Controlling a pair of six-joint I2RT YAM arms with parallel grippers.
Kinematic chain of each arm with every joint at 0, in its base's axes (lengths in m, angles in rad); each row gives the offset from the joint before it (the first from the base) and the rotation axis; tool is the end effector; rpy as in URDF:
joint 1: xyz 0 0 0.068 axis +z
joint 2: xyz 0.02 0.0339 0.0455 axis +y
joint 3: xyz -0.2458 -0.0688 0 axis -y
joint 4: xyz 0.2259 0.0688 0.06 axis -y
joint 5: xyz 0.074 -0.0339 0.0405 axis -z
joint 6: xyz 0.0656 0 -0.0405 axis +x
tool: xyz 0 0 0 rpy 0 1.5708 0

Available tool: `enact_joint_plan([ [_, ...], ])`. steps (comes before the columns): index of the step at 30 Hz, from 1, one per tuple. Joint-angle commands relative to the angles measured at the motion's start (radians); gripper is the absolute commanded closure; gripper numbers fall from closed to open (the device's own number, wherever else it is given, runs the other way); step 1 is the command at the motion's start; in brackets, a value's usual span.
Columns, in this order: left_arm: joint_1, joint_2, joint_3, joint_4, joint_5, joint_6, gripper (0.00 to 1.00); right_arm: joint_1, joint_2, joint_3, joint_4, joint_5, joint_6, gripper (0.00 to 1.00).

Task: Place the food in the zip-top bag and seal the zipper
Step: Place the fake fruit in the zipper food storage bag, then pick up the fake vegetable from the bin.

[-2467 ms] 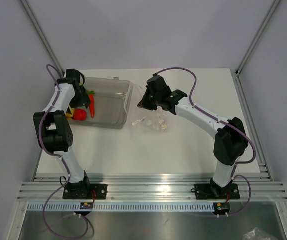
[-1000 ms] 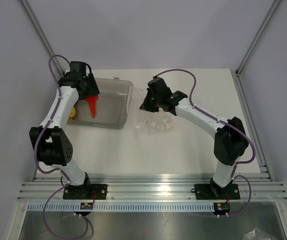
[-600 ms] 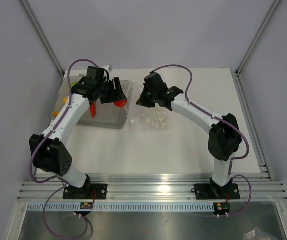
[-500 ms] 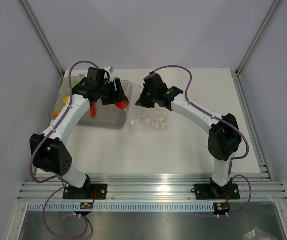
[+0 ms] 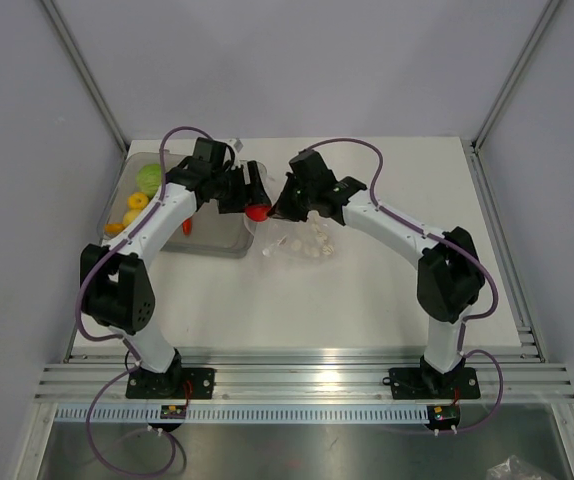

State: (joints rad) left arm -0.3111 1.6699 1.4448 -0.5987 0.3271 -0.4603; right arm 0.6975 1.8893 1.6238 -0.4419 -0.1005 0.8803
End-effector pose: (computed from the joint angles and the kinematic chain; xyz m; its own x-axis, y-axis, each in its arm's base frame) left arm 0.3462 -0.1334 0.2663 -0.8469 -0.1696 -0.5040 0.1356 0.8476 -0.5130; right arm 0.3304 0.2854 0.2551 -0.8550 0.2843 -0.4338 -0.0603 0.7763 0.6275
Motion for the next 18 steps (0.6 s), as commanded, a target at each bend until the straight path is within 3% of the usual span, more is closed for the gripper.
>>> enact_joint_plan([
  [1, -0.016, 0.016, 0.055, -0.001, 0.024, 0.023, 0.18, -0.003, -0.084, -0.019, 0.071, -0.041, 0.040, 1.00],
  [3, -0.016, 0.019, 0.098, -0.058, 0.036, 0.051, 0.01, -0.001, -0.101, -0.039, 0.075, -0.019, 0.051, 1.00],
  [4, -0.017, 0.019, 0.118, -0.081, 0.038, 0.086, 0.01, -0.001, -0.110, -0.045, 0.075, -0.005, 0.055, 1.00],
  [11, 0.015, -0.048, 0.249, -0.230, -0.071, 0.166, 0.04, -0.001, -0.111, -0.054, 0.065, 0.019, 0.046, 1.00],
  [15, 0.148, -0.062, 0.230, -0.225, -0.114, 0.106, 0.17, -0.001, -0.111, -0.054, 0.057, 0.025, 0.022, 1.00],
  [18, 0.259, -0.004, 0.238, -0.260, -0.285, 0.065, 0.18, -0.001, -0.113, -0.051, 0.052, 0.021, 0.003, 1.00],
])
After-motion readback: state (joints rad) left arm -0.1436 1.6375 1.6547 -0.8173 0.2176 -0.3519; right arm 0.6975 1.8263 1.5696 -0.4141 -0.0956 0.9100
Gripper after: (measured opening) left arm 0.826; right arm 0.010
